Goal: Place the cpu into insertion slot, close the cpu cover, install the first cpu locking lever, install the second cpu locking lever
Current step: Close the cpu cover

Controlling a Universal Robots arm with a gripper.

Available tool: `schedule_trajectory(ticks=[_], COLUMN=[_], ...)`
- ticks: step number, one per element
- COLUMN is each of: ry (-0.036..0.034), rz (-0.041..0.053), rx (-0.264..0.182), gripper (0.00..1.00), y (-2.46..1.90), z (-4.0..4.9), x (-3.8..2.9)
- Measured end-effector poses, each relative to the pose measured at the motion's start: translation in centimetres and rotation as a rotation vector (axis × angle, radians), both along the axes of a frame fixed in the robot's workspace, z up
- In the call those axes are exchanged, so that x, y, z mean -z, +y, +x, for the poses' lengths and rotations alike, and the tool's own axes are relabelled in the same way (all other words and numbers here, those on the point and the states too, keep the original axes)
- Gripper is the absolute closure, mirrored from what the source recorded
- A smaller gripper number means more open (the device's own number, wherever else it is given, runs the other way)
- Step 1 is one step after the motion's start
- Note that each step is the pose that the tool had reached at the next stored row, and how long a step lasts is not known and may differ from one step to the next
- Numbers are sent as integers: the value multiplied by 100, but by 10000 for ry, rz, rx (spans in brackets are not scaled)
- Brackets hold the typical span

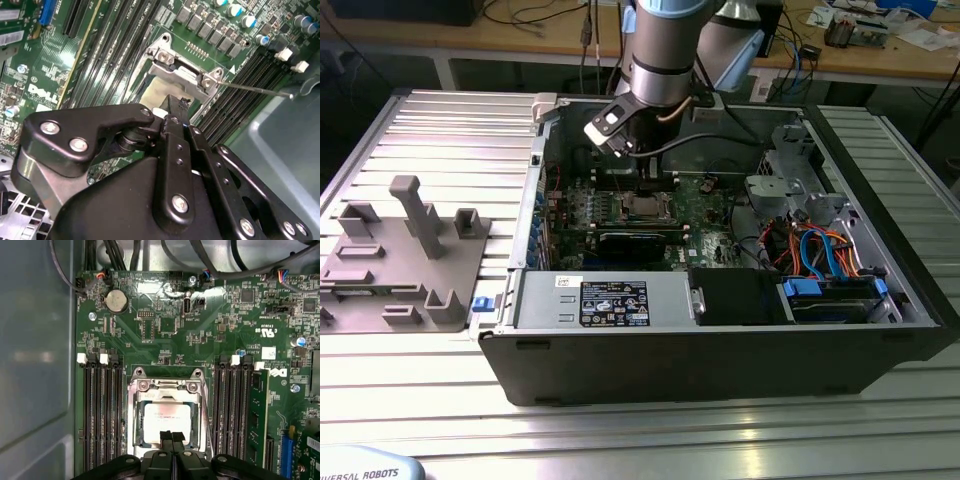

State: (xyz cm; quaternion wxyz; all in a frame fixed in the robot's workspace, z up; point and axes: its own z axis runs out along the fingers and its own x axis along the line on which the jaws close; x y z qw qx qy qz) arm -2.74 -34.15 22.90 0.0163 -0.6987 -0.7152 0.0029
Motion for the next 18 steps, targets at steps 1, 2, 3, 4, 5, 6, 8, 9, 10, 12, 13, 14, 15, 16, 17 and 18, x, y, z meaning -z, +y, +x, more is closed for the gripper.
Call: schedule_trajectory(ticks=[1,2,3,4,5,6,8,9,10,12,13,14,15,16,17,18], ry=[0,0,0,0,-1,0,0,0,0,1,0,0,0,0,0,0], rz=[0,0,0,-1,1,0,0,0,0,2,3,3,2,3,3,3], rx=[0,0,0,-2,0,-1,0,0,0,-1,-3,-3,-1,-1,0,0], gripper=[89,89,89,89,89,89,89,89,89,89,89,89,89,89,89,89], y=[0,0,0,0,0,0,0,0,0,0,0,0,0,0,0,0], z=[-9,-13,-17,-18,-30,-40,-65,-73,-80,-90,-92,-93,-93,-93,-93,-93], x=[18,28,40,63,106,124,151,158,165,177,185,189,192,202,212,222])
